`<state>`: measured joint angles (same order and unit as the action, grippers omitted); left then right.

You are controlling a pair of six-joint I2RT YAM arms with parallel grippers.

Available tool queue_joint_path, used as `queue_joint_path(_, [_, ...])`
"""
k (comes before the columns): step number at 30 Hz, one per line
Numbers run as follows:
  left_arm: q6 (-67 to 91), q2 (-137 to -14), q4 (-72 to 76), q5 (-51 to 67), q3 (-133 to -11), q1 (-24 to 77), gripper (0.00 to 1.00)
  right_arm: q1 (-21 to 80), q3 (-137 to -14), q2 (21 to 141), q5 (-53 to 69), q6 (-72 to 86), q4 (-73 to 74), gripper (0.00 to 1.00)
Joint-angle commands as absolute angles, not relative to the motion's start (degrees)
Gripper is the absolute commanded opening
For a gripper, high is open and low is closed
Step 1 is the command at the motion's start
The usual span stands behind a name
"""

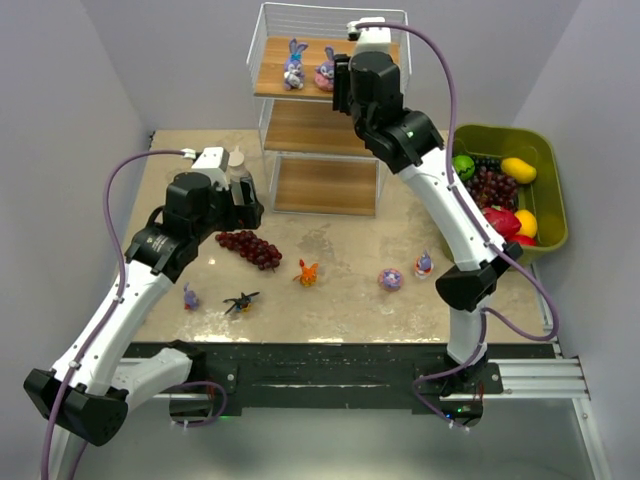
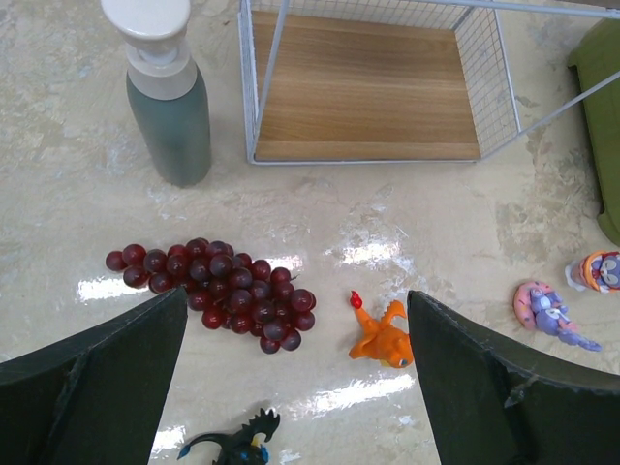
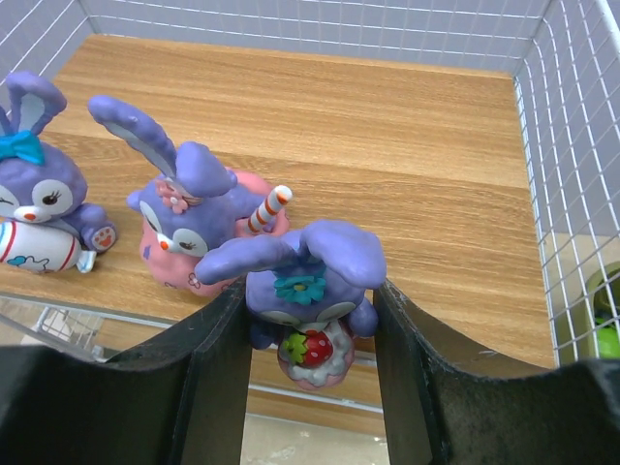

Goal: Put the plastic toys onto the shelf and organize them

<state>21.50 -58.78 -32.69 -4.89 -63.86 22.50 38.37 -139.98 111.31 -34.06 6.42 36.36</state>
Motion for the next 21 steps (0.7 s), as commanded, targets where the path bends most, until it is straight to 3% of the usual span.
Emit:
queue_joint_path(1, [21.18,-58.1,-30.85,-4.13,-63.37,22.15,1.0,37.44,-142.29,109.77,-36.38,6.94,33.66,0.01])
queue_joint_path(10, [20.3,-58.36,-30.41,-4.39,-62.93,22.15,0.99,36.12,-141.77,109.6,-36.91,7.91,35.33,0.02])
queue_joint_path(21, [20.74,-58.45,-29.88,-4.04,-62.23,22.15,1.0,34.72,-140.89,109.69,-36.13,8.7,36.39,0.22])
